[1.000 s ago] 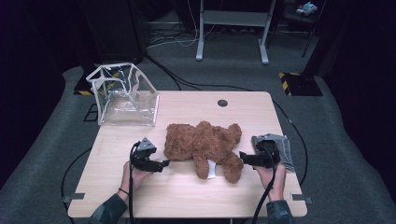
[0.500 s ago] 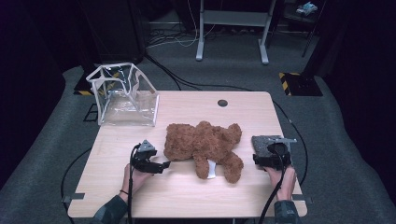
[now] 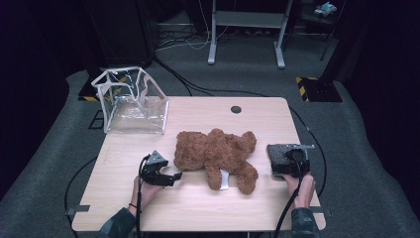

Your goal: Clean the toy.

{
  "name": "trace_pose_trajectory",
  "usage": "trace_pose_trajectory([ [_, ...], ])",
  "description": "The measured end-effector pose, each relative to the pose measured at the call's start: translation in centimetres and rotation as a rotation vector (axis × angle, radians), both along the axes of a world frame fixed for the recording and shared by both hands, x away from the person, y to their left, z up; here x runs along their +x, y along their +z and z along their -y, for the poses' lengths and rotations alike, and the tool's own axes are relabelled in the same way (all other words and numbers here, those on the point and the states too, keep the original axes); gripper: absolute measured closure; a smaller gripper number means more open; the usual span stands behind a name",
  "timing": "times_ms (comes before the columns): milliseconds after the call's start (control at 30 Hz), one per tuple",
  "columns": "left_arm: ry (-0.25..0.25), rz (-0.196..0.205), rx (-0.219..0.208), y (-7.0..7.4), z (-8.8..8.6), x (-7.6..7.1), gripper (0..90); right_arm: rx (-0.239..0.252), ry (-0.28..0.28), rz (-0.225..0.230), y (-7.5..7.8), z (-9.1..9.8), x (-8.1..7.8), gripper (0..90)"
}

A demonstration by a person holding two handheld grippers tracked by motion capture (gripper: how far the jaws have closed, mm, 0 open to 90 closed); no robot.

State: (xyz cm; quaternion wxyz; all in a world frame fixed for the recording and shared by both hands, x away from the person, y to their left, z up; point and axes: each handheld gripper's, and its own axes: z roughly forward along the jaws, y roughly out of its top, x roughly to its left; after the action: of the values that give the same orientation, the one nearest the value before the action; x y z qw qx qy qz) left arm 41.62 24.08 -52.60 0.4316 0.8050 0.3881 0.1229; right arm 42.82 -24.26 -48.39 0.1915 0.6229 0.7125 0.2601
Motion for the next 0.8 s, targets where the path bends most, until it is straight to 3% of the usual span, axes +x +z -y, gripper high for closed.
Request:
trace_pose_trajectory([
  [67, 0.001, 0.004, -0.012, 0.1, 0.0, 0.0, 15.6, -0.011, 0.003, -0.006, -0.4, 0.2, 0.4, 14.4],
  [233, -0.007, 0.056, -0.020, 0.6, 0.1, -0.2, 20.2, -0.024, -0.015, -0.050, -1.3, 0.1, 1.1, 17.9],
  [467, -0.015, 0.094, -0.036, 1.0, 0.3, -0.5, 29.1, -0.051, -0.018, -0.048, -1.9, 0.1, 1.1, 30.9],
  [633, -0.016, 0.110, -0.035, 1.2, 0.7, -0.7, 30.2, -0.049, -0.048, -0.057, -1.8, 0.1, 0.8, 44.9],
  [700, -0.010, 0.112, -0.028, 1.3, 0.8, -0.8, 31.9, -0.056, -0.039, -0.042, -1.8, 0.2, 0.7, 51.6],
  [800, -0.007, 0.124, -0.027, 1.3, 0.8, -0.8, 35.6, -0.047, -0.054, -0.038, -1.7, 0.4, 0.5, 66.4],
])
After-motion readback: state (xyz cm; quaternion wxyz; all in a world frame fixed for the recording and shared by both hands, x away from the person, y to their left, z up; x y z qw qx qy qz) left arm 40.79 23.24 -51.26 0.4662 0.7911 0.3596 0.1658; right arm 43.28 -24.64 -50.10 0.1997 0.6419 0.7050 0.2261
